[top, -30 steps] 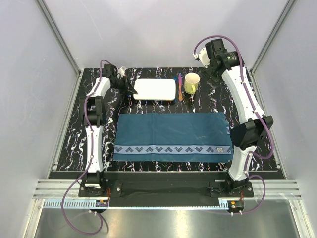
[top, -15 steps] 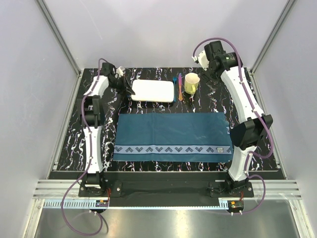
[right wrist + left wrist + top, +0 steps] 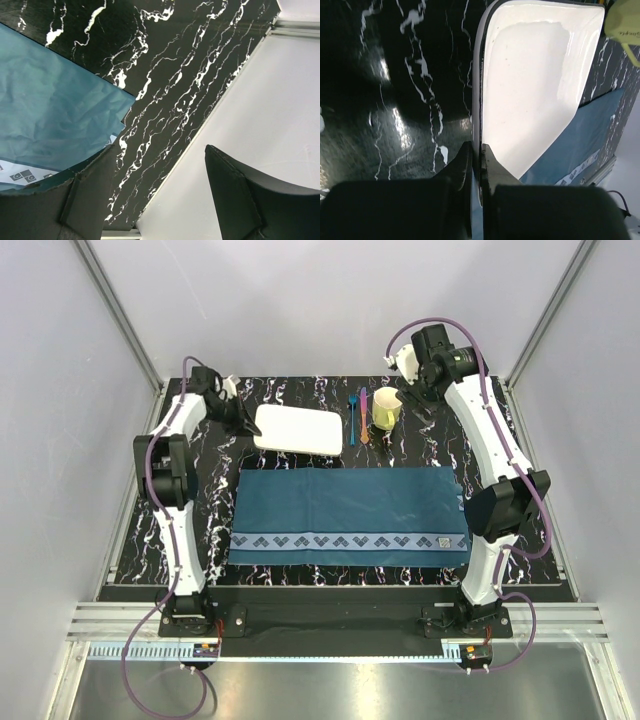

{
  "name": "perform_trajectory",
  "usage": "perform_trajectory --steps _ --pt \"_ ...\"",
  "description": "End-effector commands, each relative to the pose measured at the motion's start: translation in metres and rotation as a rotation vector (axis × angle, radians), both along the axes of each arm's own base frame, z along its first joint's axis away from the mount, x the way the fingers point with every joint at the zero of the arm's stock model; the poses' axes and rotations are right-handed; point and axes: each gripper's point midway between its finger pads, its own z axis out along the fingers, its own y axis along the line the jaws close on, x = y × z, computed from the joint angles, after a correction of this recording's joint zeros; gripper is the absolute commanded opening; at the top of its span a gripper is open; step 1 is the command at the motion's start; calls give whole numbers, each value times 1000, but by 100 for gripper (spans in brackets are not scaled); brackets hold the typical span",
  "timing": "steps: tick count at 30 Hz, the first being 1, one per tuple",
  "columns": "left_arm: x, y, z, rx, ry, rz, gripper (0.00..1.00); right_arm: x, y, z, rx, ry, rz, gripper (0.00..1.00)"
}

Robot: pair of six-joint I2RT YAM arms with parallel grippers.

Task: Set the dinner table for one person
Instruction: Pick up the plate at the center of the board, then place the plate on the napkin.

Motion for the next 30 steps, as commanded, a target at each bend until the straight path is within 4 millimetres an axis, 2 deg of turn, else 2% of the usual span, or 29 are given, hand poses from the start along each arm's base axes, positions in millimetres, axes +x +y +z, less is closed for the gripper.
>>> perform_trajectory --steps 1,2,3,5,6,12,16,21,22,30 --pt "-15 -27 50 -191 -81 -79 0 -4 8 19 44 -54 34 78" --pt "-12 -27 51 -209 -100 -81 0 -4 9 19 46 -54 34 78" --pt "-18 -31 49 -246 -68 -65 0 -5 9 19 48 -53 36 78" --pt "-17 -38 59 -316 -104 -83 0 -6 9 20 47 -53 39 78" --pt "-20 -39 58 -339 -80 -66 0 -7 9 21 49 -56 43 78" --pt "-23 -48 95 -411 -175 -73 0 -13 7 18 48 -42 45 78" --pt "-33 -55 104 -403 -228 -104 0 -18 7 15 50 -31 43 78" --pt "-51 -57 98 -401 -235 -112 0 -22 6 15 50 -25 42 77" --pt "-57 -69 97 -407 -230 -135 0 -23 5 16 49 -28 43 77" --pt "-97 -99 83 -413 -214 -198 0 -30 3 12 40 -20 56 77"
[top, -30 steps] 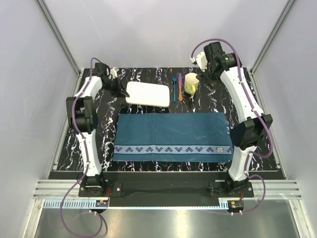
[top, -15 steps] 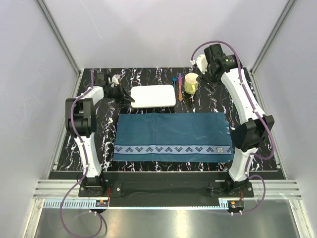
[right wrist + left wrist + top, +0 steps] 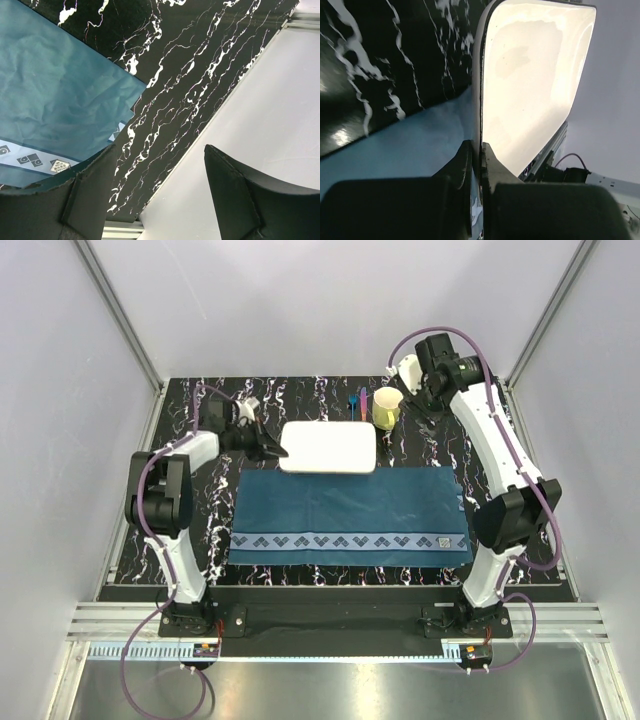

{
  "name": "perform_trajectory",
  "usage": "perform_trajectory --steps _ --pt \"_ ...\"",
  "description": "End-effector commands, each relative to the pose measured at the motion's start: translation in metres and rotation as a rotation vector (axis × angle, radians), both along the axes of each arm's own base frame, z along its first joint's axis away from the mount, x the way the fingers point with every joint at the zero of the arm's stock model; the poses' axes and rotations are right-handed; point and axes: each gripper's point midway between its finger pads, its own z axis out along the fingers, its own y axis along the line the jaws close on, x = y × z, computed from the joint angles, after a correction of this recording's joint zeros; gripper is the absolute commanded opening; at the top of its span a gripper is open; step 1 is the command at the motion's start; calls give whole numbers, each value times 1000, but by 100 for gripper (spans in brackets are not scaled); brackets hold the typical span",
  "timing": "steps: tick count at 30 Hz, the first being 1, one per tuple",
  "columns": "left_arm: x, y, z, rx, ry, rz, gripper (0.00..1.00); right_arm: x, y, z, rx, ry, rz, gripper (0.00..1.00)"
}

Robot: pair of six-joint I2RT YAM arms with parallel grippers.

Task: Set the dinner table for one person
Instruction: Place the plate on the napkin.

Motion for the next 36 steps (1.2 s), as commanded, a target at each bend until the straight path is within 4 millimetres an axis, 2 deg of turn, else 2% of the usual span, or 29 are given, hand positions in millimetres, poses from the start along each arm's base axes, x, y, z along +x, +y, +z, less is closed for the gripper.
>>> perform_trajectory --steps 1,9,16,21,27,36 --pt "-19 -31 67 -151 -173 -133 0 -8 4 18 24 -60 35 77" --pt "-53 -48 51 -135 -147 -157 0 -17 0 13 10 -60 47 77" --pt "-69 -57 49 -127 -147 -123 0 -30 -6 15 4 -67 46 77" --pt "-83 -68 37 -106 -117 -113 0 -38 -10 19 -4 -74 46 77" --pt "-88 -78 20 -83 -98 -100 0 -51 -17 23 -15 -85 42 77" --pt "-96 -70 1 -40 -62 -35 0 -59 -21 18 -23 -76 36 77"
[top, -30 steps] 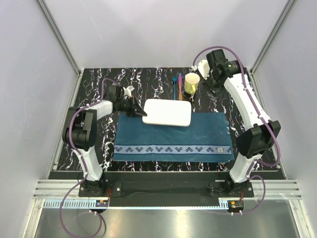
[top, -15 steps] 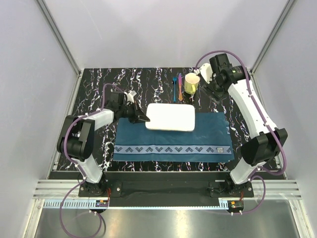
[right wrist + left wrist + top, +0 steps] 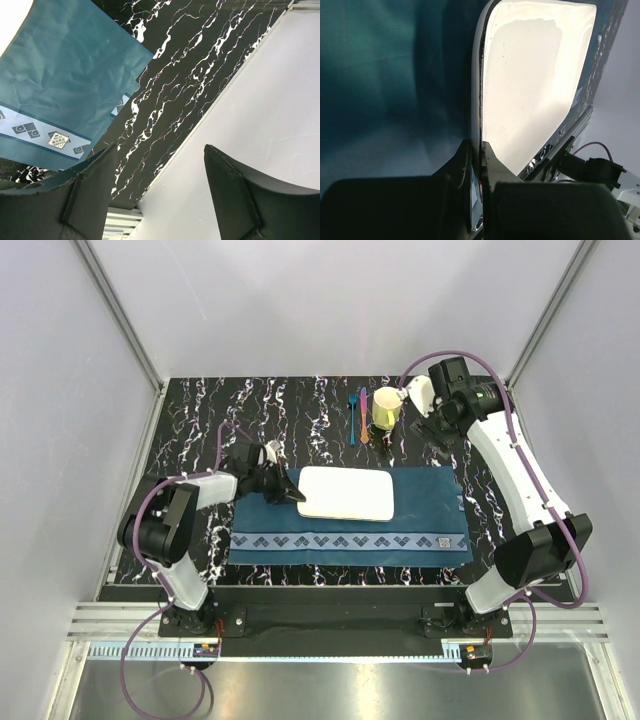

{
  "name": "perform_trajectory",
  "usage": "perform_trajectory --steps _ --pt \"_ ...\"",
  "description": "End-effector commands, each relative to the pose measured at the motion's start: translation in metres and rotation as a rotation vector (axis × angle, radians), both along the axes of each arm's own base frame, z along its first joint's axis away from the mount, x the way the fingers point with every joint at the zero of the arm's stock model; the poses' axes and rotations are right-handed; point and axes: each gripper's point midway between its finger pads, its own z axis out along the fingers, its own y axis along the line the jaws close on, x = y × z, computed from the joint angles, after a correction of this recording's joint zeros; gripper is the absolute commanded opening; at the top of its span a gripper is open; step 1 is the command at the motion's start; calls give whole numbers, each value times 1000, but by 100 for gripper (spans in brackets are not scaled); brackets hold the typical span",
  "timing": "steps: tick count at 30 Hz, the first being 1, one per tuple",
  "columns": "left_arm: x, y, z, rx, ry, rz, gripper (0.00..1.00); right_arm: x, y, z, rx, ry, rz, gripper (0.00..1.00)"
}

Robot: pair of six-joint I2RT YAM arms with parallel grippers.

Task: Set the dinner table for one person
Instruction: Place the plate on the napkin.

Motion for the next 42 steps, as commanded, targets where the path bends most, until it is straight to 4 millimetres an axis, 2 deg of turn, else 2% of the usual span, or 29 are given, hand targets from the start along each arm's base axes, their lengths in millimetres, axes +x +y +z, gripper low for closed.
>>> perform_trajectory --steps 1,4,12,22,33,42 --pt "16 -14 55 -136 -176 -14 0 -2 0 18 0 -65 7 77" --pt "14 -14 52 -132 -168 -9 0 -2 -1 18 -4 -66 4 77" --pt "4 -26 65 -187 -163 -39 0 -2 -1 15 -10 -55 3 77" --pt "-3 -26 80 -225 -135 -34 0 -2 -4 14 -29 -50 13 77" --pt "-27 -31 77 -248 -131 -32 0 -3 -4 5 -36 -33 13 77" --pt "-37 -31 66 -241 -120 -23 0 -7 -9 12 -42 -58 -1 77"
